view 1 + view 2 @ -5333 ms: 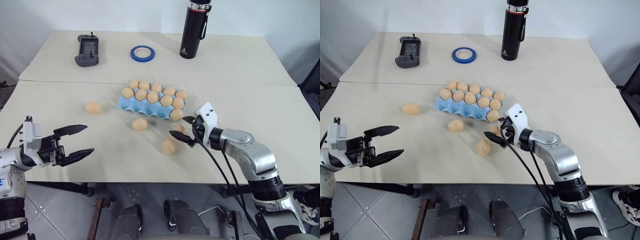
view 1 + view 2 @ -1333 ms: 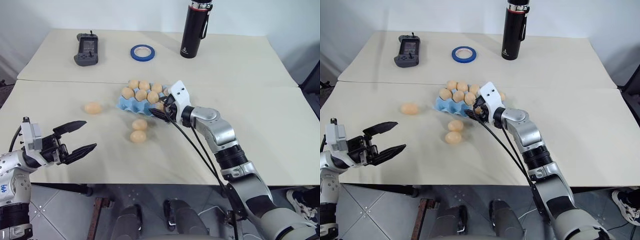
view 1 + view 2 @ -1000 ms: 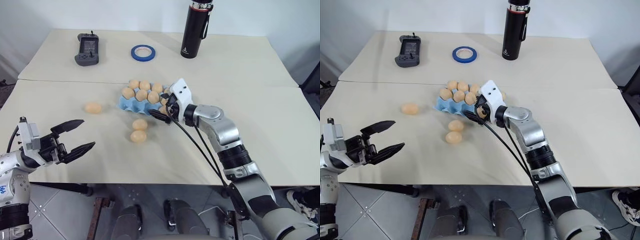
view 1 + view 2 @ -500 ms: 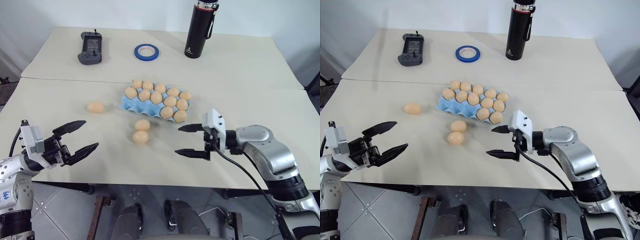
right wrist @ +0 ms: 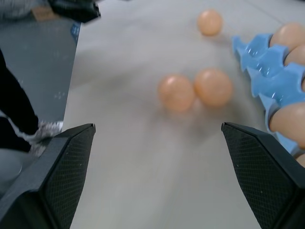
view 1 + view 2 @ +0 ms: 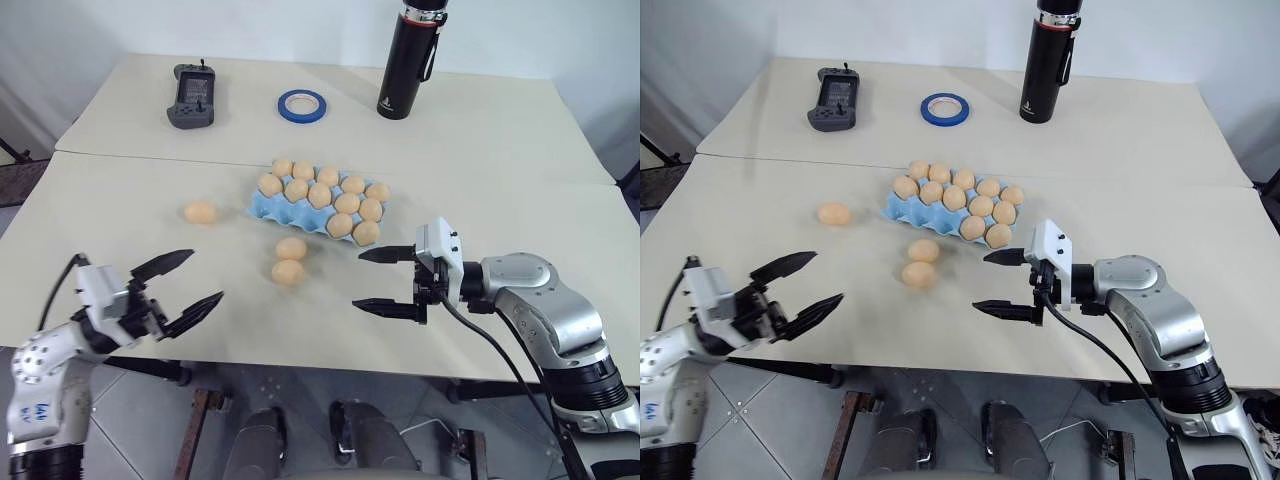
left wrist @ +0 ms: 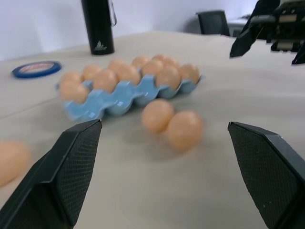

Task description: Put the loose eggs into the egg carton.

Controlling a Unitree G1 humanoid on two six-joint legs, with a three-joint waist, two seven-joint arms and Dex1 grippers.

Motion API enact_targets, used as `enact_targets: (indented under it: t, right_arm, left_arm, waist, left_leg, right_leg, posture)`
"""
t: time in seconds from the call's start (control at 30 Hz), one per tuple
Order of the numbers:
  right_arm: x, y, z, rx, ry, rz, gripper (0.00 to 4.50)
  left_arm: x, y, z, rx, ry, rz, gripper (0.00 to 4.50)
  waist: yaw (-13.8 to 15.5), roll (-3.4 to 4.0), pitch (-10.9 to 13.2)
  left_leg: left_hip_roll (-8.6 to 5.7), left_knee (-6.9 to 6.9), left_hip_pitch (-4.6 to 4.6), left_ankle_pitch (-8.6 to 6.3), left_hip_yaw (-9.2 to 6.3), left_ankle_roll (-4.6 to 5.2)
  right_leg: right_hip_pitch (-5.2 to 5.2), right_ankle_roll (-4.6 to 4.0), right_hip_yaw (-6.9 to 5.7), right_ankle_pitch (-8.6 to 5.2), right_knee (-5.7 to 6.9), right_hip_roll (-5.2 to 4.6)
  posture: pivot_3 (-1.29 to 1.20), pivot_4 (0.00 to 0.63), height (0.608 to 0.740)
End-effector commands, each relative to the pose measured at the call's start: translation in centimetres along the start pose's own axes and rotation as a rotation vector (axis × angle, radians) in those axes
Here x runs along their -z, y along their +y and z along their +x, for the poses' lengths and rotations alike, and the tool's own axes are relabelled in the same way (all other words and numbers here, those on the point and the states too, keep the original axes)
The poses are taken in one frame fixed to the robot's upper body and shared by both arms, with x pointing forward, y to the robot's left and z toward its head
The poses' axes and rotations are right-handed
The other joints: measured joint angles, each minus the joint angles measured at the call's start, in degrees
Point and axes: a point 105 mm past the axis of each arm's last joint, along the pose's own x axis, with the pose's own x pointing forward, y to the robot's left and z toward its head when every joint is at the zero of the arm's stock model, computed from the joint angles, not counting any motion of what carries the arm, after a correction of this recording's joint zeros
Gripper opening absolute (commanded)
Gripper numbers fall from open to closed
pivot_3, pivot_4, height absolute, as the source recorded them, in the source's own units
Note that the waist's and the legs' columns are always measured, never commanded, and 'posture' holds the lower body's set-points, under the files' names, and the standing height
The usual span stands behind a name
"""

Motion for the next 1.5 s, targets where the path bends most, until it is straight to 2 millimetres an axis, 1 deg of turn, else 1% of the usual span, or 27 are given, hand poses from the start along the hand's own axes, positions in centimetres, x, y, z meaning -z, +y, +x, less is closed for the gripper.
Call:
enact_targets:
  t: [0.03, 0.1, 0.17, 0.3, 0.53, 0.77, 0.9, 1.03, 1.37, 1.47, 1.5]
  right_arm:
    - [-0.6, -0.6, -1.6, 0.028, -0.052, -0.047, 4.44]
    - [-0.2, -0.9, -2.0, 0.037, -0.038, -0.052, 4.44]
    - [-0.1, -1.2, -2.1, 0.045, -0.034, -0.05, 4.44]
    - [0.0, -1.4, -2.1, 0.048, -0.026, -0.048, 4.44]
    - [0.1, -1.5, -1.7, 0.056, -0.017, -0.049, 4.44]
    - [-0.1, -1.5, -1.8, 0.061, -0.015, -0.048, 4.44]
    - [-0.1, -1.2, -2.6, 0.05, -0.021, -0.035, 4.44]
    - [0.3, -1.1, -3.3, 0.052, -0.015, -0.022, 4.44]
    - [0.1, -1.3, -3.4, 0.075, -0.007, -0.025, 4.44]
    - [0.1, -1.5, -3.5, 0.084, -0.003, -0.028, 4.5]
    - [0.1, -1.5, -3.5, 0.084, -0.002, -0.029, 4.5]
  left_arm:
    - [0.0, -0.6, 2.2, -0.083, 0.057, 0.027, 4.5]
    - [0.3, -0.9, 3.4, -0.146, 0.074, 0.015, 4.5]
    - [0.0, -1.5, 4.4, -0.162, 0.055, 0.007, 4.5]
    - [0.1, -2.2, 5.8, -0.197, 0.054, 0.01, 4.5]
    - [1.0, -3.6, 7.9, -0.24, 0.066, 0.011, 4.5]
    - [1.9, -4.4, 9.1, -0.244, 0.08, -0.018, 4.5]
    - [2.9, -4.5, 9.5, -0.243, 0.105, -0.035, 4.5]
    - [3.5, -4.6, 9.8, -0.252, 0.131, -0.059, 4.5]
    - [4.5, -4.9, 10.6, -0.221, 0.158, -0.076, 4.5]
    - [4.6, -4.8, 10.8, -0.216, 0.162, -0.072, 3.89]
    - [4.6, -4.9, 10.9, -0.21, 0.163, -0.072, 3.58]
  waist:
    - [0.2, 0.01, 0.0]
    - [0.2, 0.01, 0.0]
    - [0.2, 0.01, 0.0]
    - [0.4, 0.02, 0.0]
    - [0.9, 0.03, 0.0]
    - [0.9, 0.05, 0.0]
    - [0.9, 0.05, 0.0]
    - [1.0, 0.05, 0.0]
    - [0.9, 0.05, 0.0]
    - [1.0, 0.05, 0.0]
    - [0.9, 0.05, 0.0]
  left_leg:
    - [0.0, 0.02, 0.0, 0.0, 0.0, 0.0]
    - [-0.01, 0.08, 0.03, 0.01, 0.0, 0.02]
    - [-0.01, 0.17, 0.03, 0.03, 0.02, 0.05]
    - [-0.01, 0.23, 0.06, 0.04, 0.02, 0.06]
    - [-0.01, 0.28, 0.03, 0.05, 0.03, 0.06]
    - [-0.01, 0.32, 0.04, 0.05, 0.03, 0.07]
    - [-0.01, 0.38, 0.03, 0.05, 0.03, 0.08]
    - [-0.01, 0.46, 0.01, 0.05, 0.02, 0.08]
    - [-0.01, 0.82, 0.02, 0.09, 0.02, 0.19]
    - [-0.01, 0.83, 0.02, 0.11, 0.02, 0.22]
    - [-0.01, 0.84, 0.02, 0.12, 0.02, 0.23]
  right_leg:
    - [0.01, 0.01, 0.0, 0.01, 0.01, 0.01]
    - [0.07, 0.04, 0.01, 0.02, 0.02, 0.02]
    - [0.08, 0.08, 0.03, 0.05, 0.07, 0.04]
    - [0.09, 0.07, 0.04, 0.06, 0.16, 0.08]
    - [0.11, 0.12, 0.05, 0.1, 0.13, 0.08]
    - [0.12, 0.12, 0.05, 0.12, 0.16, 0.11]
    - [0.13, 0.15, 0.05, 0.13, 0.15, 0.11]
    - [0.16, 0.17, 0.06, 0.15, 0.15, 0.11]
    - [0.25, 0.22, 0.07, 0.31, 0.29, 0.12]
    - [0.26, 0.24, 0.08, 0.36, 0.27, 0.11]
    - [0.27, 0.24, 0.09, 0.37, 0.27, 0.11]
  posture:
    - [0.0, 0.15, 0.74]
    - [0.0, 0.15, 0.74]
    - [0.0, 0.15, 0.74]
    - [0.0, 0.15, 0.74]
    - [0.0, 0.15, 0.74]
    - [0.0, 0.15, 0.74]
    - [0.0, 0.15, 0.74]
    - [0.0, 0.15, 0.74]
    - [0.0, 0.15, 0.74]
    - [0.0, 0.15, 0.74]
    - [0.0, 0.15, 0.74]
